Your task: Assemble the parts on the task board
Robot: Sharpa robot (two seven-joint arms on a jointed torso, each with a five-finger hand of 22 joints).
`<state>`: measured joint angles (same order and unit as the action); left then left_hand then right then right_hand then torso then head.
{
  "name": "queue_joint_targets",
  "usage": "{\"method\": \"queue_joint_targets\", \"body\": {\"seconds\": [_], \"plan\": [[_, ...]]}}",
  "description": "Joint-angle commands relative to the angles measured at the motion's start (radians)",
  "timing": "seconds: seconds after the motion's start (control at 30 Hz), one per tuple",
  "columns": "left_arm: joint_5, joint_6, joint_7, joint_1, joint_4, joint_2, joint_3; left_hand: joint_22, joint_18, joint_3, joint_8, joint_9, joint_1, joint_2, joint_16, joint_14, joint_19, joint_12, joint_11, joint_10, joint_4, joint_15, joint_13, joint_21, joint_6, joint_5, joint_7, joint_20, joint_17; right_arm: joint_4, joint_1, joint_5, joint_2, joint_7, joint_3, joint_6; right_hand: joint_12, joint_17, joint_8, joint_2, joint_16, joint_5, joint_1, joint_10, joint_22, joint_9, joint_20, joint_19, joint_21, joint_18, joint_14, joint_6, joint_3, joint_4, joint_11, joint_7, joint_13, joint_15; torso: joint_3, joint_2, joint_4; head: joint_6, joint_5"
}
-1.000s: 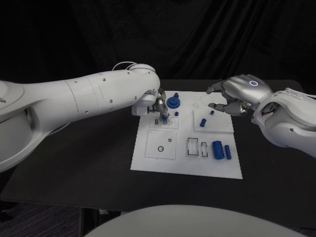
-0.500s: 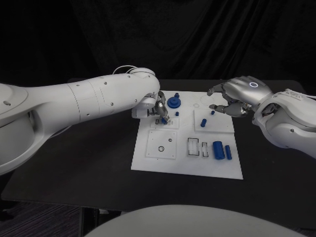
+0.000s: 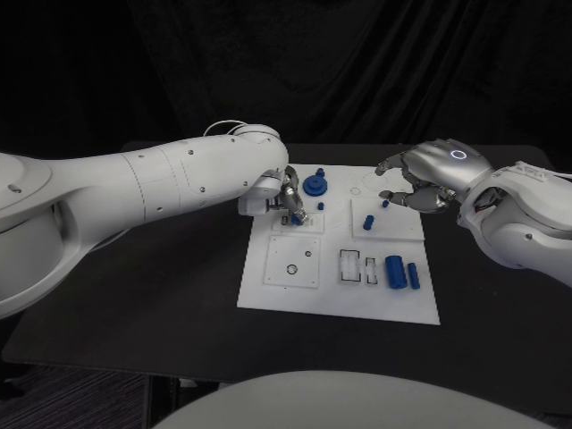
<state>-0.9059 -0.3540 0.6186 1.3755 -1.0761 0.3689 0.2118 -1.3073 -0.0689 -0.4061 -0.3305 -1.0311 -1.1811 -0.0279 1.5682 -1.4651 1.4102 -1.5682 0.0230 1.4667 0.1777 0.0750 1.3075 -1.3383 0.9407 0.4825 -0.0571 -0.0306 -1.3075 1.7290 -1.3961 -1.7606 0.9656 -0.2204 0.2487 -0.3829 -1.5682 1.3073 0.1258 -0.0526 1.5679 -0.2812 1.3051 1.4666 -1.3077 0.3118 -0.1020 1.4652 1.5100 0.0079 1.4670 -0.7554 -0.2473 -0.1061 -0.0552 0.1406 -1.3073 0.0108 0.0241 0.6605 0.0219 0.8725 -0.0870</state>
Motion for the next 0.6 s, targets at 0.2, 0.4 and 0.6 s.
{"method": "queue_joint_targets", "body": {"seconds": [0.2,0.4,0.6], "plan": [[0.006,0.001,-0.011,-0.008,0.004,-0.002,0.000,-0.075,-0.004,-0.172,0.005,0.001,0.003,0.012,0.003,-0.106,-0.004,-0.003,0.002,0.104,-0.178,0.004,0.263,0.007,0.000,-0.005,0.004,-0.001,-0.263,-0.001,0.003,0.007,0.001,-0.020,-0.001,0.015,-0.003,0.263,0.002,0.007,0.003,-0.003,0.002,0.104,-0.236,-0.002,0.007,0.059,-0.006,0.012,0.104,-0.006,-0.006,0.001,0.009,0.000,-0.264,0.006,0.0003,0.000,-0.0006,0.000,-0.001],[0.006,0.002,-0.012,-0.010,0.006,-0.002,0.000,-0.074,-0.004,-0.172,0.006,0.002,0.004,0.013,0.003,-0.106,-0.005,-0.003,0.002,0.104,-0.178,0.004,0.263,0.008,-0.001,-0.006,0.003,-0.002,-0.263,-0.001,0.003,0.012,0.001,-0.020,-0.001,0.018,-0.003,0.263,0.001,0.008,0.003,-0.004,0.004,0.104,-0.236,-0.003,0.007,0.058,-0.007,0.013,0.104,-0.007,-0.008,0.001,0.009,0.000,-0.264,0.006,0.0005,0.001,-0.0005,0.000,-0.002],[0.006,0.001,-0.012,-0.012,0.009,-0.005,0.000,-0.074,-0.004,-0.171,0.007,0.002,0.004,0.013,0.003,-0.106,-0.005,-0.003,0.002,0.104,-0.178,0.004,0.263,0.009,-0.001,-0.007,0.003,-0.002,-0.263,-0.002,0.003,0.013,0.000,-0.021,-0.001,0.022,-0.003,0.263,0.001,0.008,0.003,-0.004,0.005,0.104,-0.236,-0.003,0.007,0.058,-0.007,0.013,0.104,-0.008,-0.008,0.001,0.009,0.000,-0.264,0.006,0.0001,0.000,-0.0012,0.000,-0.002]]}}
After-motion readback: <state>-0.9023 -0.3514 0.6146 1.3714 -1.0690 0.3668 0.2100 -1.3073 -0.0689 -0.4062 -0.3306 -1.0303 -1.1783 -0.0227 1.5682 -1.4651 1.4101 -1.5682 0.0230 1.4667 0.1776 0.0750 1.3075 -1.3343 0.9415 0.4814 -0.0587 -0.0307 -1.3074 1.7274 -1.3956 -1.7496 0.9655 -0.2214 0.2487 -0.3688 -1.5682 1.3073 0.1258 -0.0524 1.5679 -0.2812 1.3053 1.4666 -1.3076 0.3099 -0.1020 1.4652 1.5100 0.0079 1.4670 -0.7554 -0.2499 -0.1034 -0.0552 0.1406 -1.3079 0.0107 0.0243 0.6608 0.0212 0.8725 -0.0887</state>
